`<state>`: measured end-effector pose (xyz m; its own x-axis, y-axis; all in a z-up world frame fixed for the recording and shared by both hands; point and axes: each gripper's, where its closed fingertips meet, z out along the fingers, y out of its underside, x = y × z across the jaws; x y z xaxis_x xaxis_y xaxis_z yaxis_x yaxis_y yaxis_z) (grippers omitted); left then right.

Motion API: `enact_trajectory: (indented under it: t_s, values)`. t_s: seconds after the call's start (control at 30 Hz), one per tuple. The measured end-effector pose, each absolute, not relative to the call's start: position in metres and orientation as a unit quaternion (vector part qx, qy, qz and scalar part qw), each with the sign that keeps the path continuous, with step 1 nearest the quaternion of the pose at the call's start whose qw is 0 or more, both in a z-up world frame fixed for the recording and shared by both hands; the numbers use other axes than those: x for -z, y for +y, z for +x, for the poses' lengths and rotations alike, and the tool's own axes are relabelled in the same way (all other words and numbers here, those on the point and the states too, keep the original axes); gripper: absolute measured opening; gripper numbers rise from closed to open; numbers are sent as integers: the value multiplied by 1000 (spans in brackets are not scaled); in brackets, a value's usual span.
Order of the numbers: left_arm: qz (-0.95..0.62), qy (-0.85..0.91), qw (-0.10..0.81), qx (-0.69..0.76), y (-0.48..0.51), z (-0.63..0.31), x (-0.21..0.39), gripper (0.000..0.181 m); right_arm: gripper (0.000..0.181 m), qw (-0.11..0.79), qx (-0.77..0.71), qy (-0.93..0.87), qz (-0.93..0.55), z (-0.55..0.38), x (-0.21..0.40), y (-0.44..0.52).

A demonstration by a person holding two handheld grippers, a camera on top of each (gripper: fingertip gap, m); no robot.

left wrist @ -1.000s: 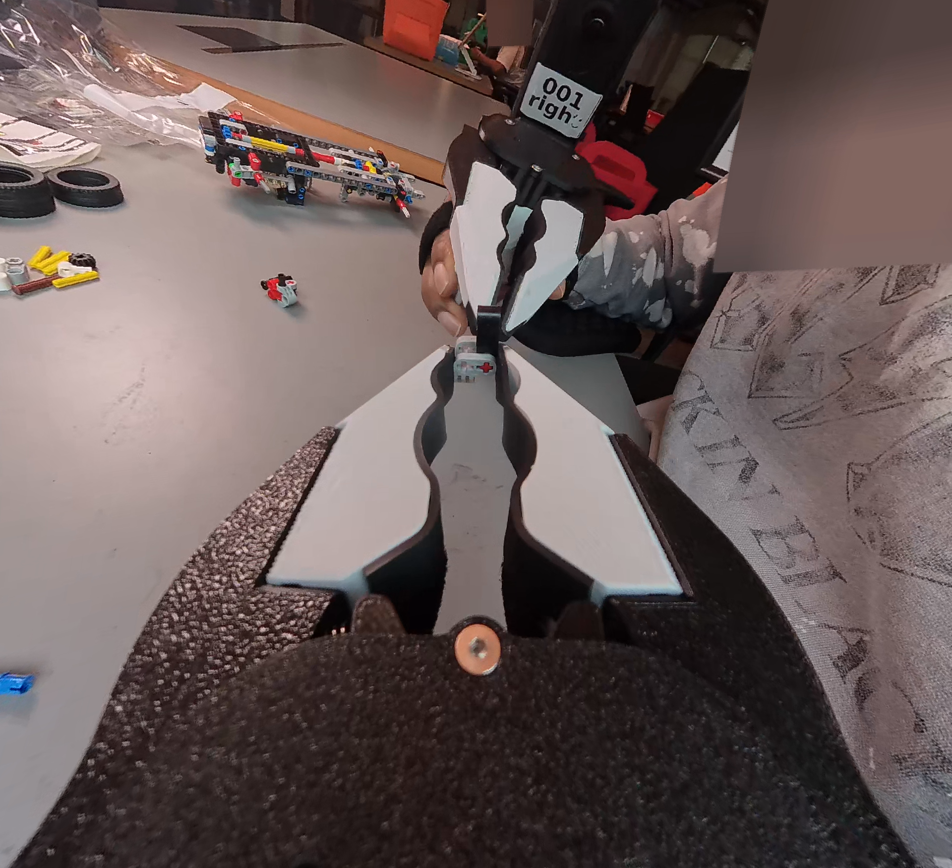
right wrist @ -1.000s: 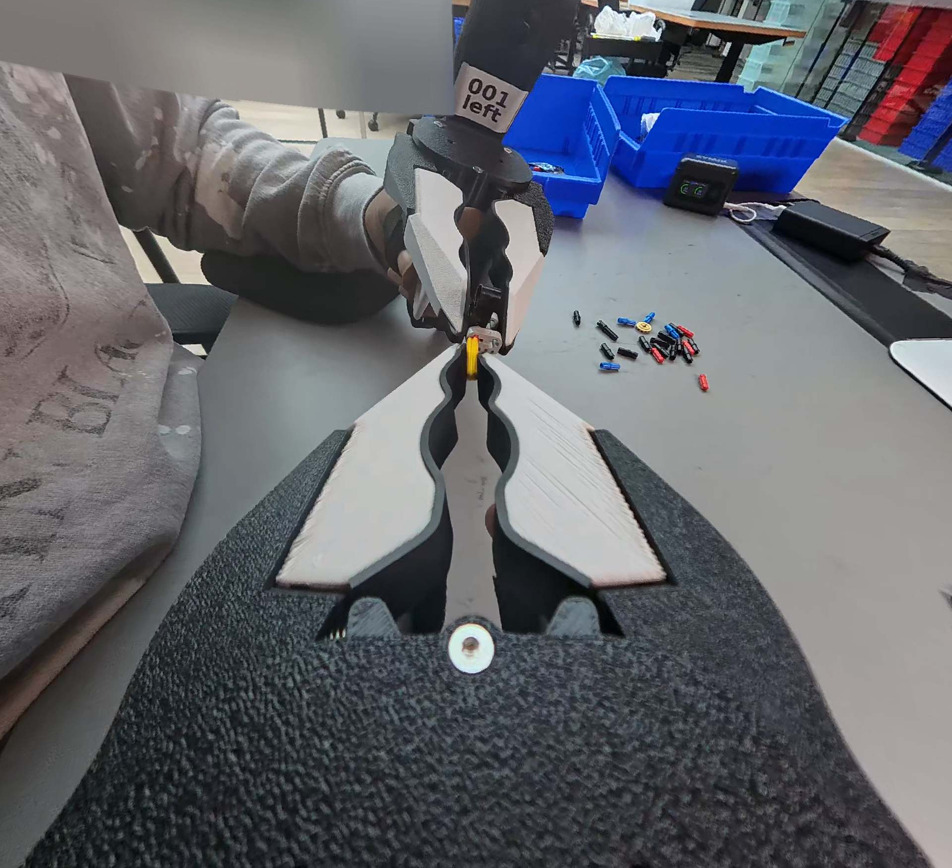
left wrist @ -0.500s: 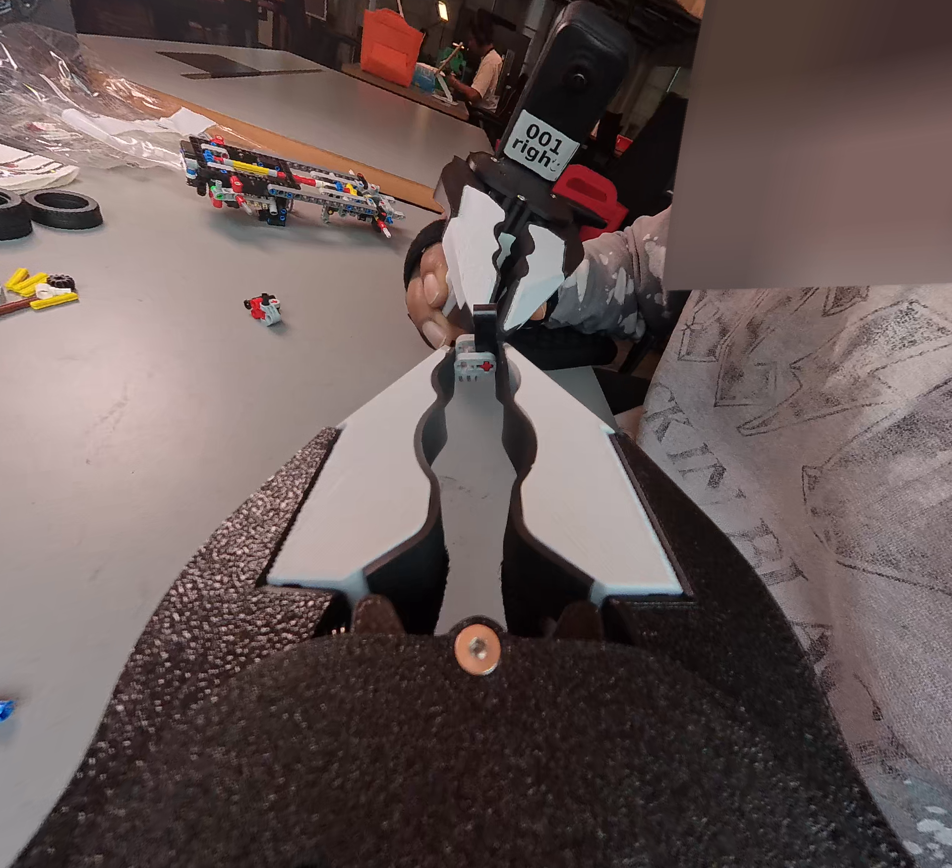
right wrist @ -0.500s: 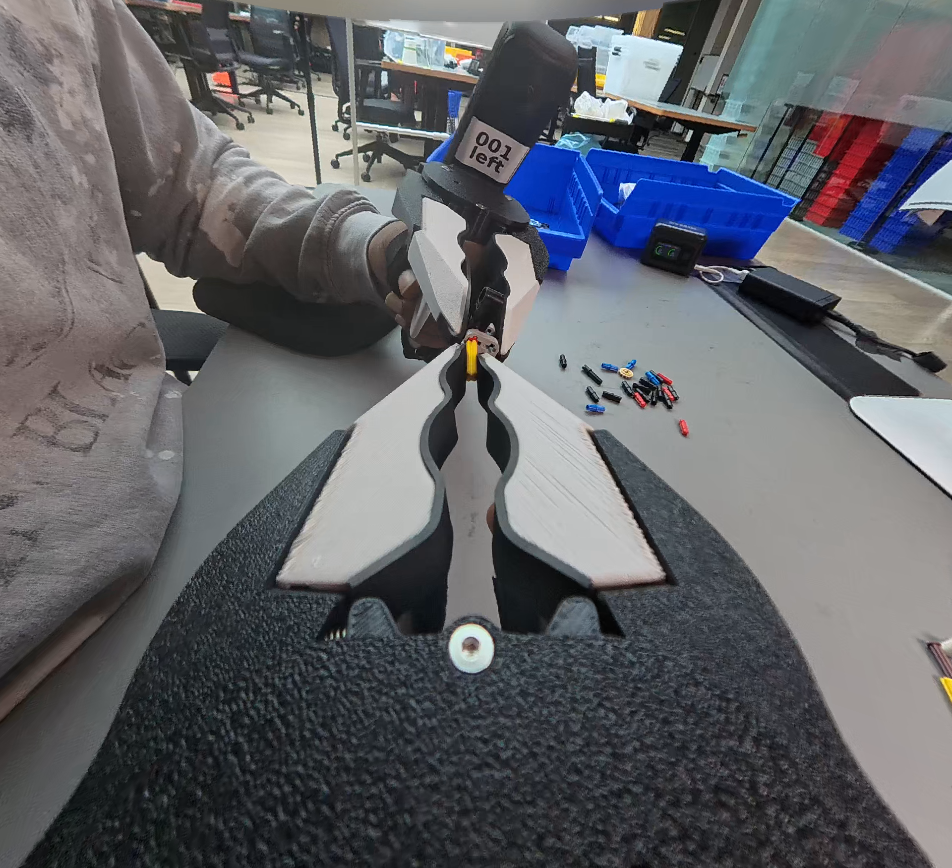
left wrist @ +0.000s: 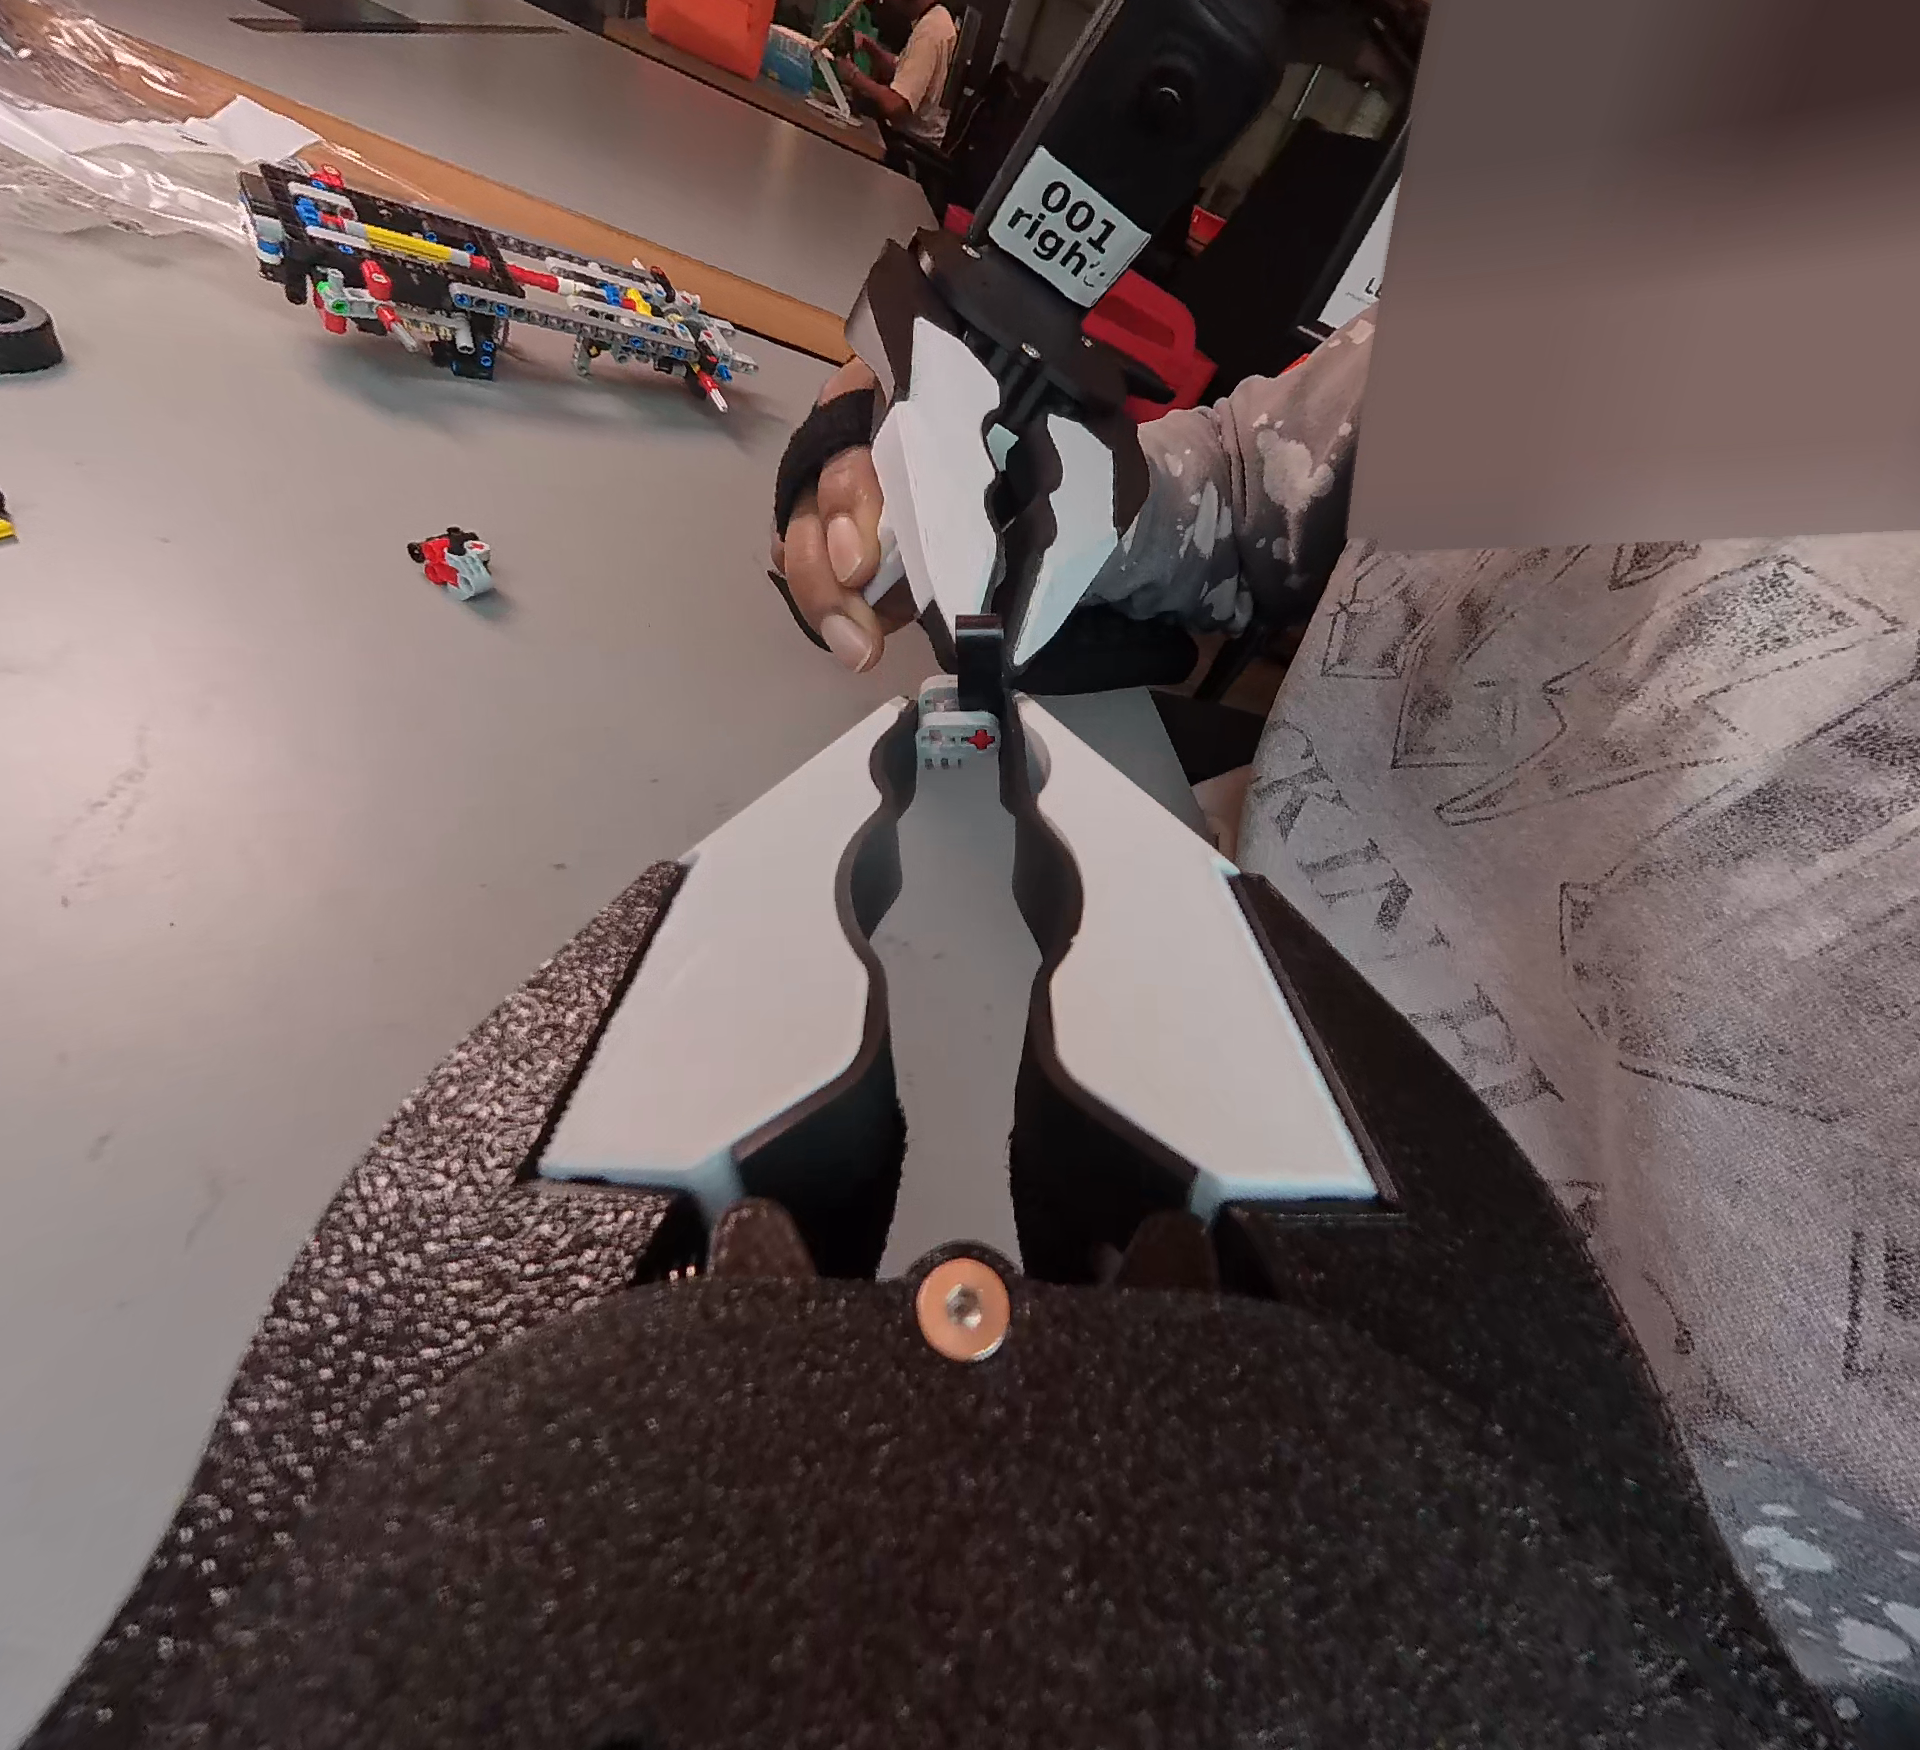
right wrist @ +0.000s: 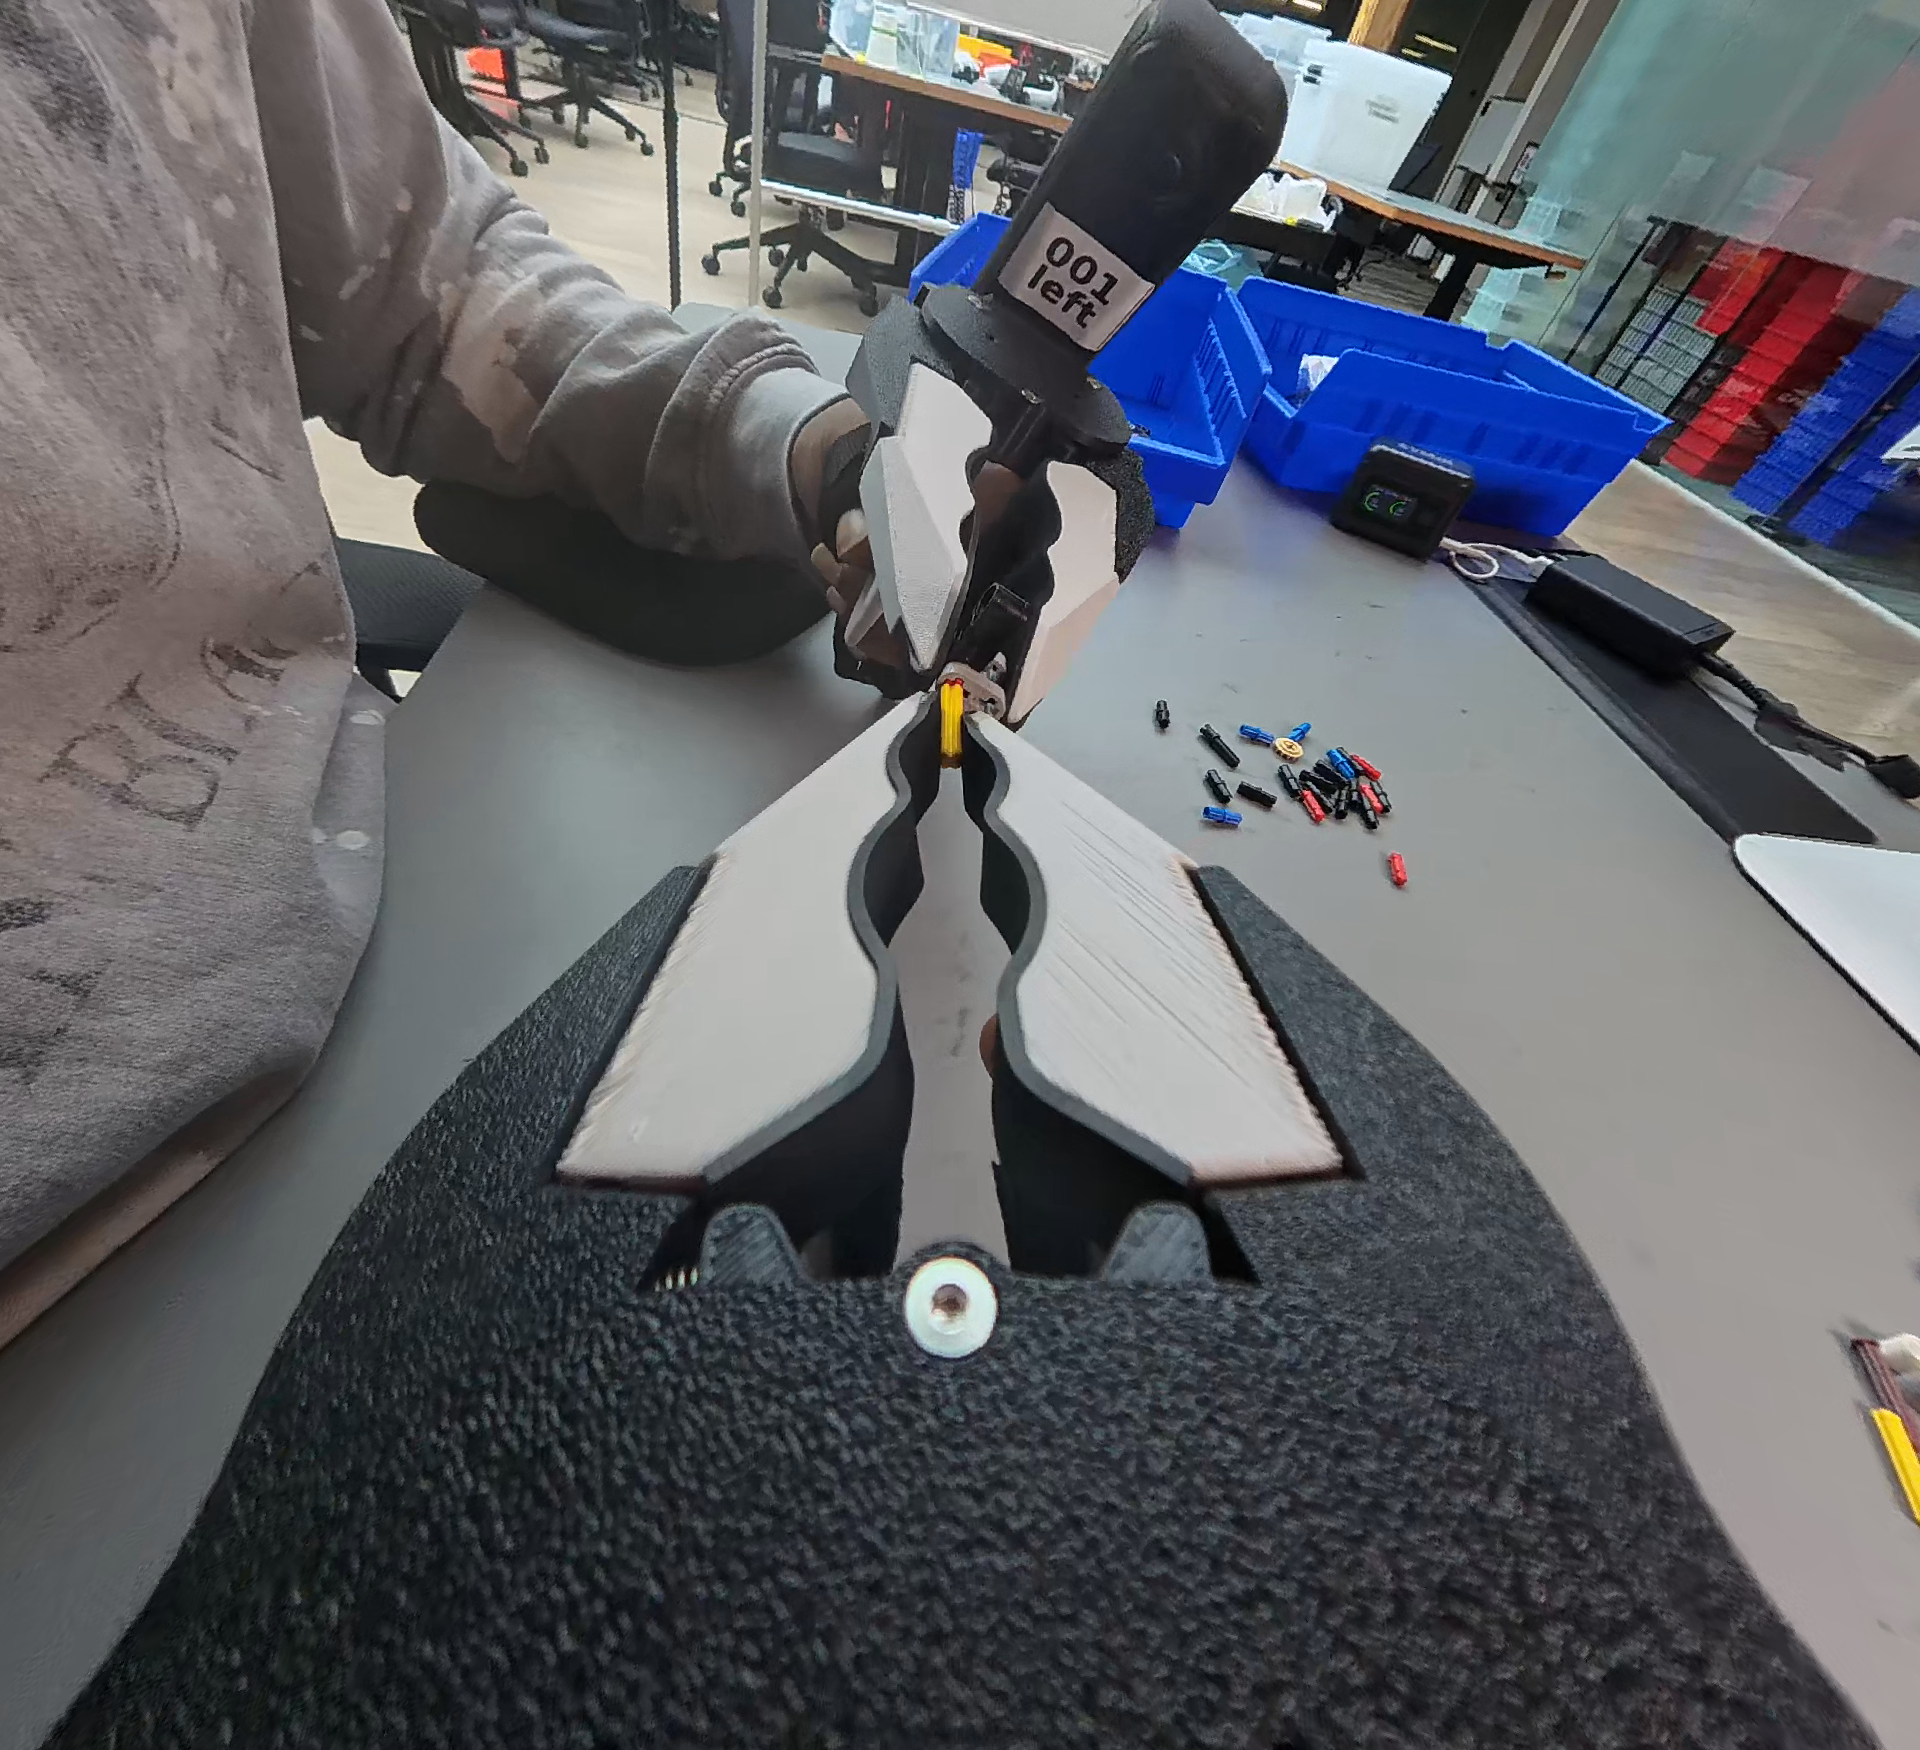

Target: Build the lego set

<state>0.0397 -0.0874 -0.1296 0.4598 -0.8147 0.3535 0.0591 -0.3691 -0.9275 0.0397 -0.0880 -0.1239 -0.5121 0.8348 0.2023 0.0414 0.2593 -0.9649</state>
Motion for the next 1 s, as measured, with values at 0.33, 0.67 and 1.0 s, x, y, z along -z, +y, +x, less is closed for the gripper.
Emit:
enact_trajectory:
  t_s: [0.33,0.67,1.0]
  values:
    - [-698,269,489,449,-89,37,130,14,1,394,-522,-689,-312,37,124,-90]
    - [-697,272,491,446,-90,37,131,14,0,399,-522,-687,-309,36,124,-92]
    - [-693,266,493,454,-90,37,129,14,0,406,-520,-686,-308,34,122,-93]
